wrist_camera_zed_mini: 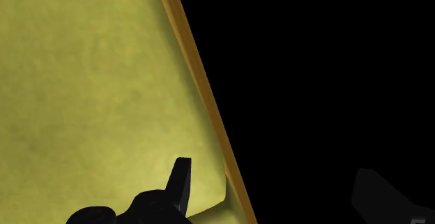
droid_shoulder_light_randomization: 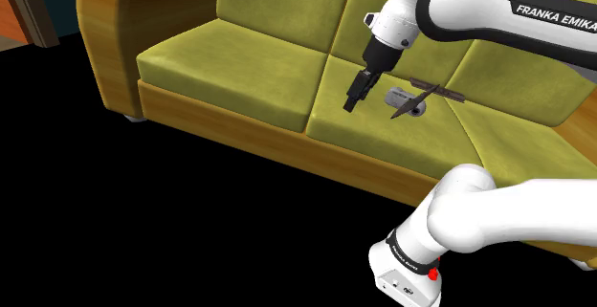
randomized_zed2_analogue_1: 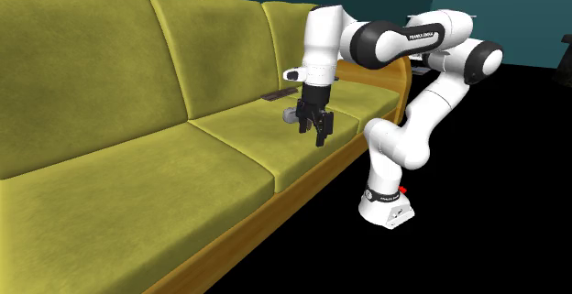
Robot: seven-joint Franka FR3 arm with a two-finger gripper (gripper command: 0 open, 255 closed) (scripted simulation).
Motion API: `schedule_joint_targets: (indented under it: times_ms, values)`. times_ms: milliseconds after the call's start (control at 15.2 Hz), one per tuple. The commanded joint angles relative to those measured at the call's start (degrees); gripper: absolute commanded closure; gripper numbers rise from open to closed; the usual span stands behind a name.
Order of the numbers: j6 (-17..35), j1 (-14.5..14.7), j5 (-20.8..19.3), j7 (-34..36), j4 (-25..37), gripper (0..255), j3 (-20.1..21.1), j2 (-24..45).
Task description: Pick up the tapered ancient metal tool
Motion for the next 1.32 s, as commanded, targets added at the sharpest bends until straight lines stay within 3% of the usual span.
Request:
schedule_joint_targets:
  times_ms: [0, 726, 1122, 1254]
  values:
    - [0.0, 0.0, 0.0, 0.0, 0.0, 0, 0.0, 0.0]
    - [-11.8, 3.5, -17.0, -36.2, -0.6, 0, -15.4, -7.3]
    - [-14.2, 6.3, -27.6, -56.7, 3.8, 0, -24.1, -5.6]
    - [-13.7, 6.8, -29.2, -59.4, 3.8, 0, -25.6, -5.3]
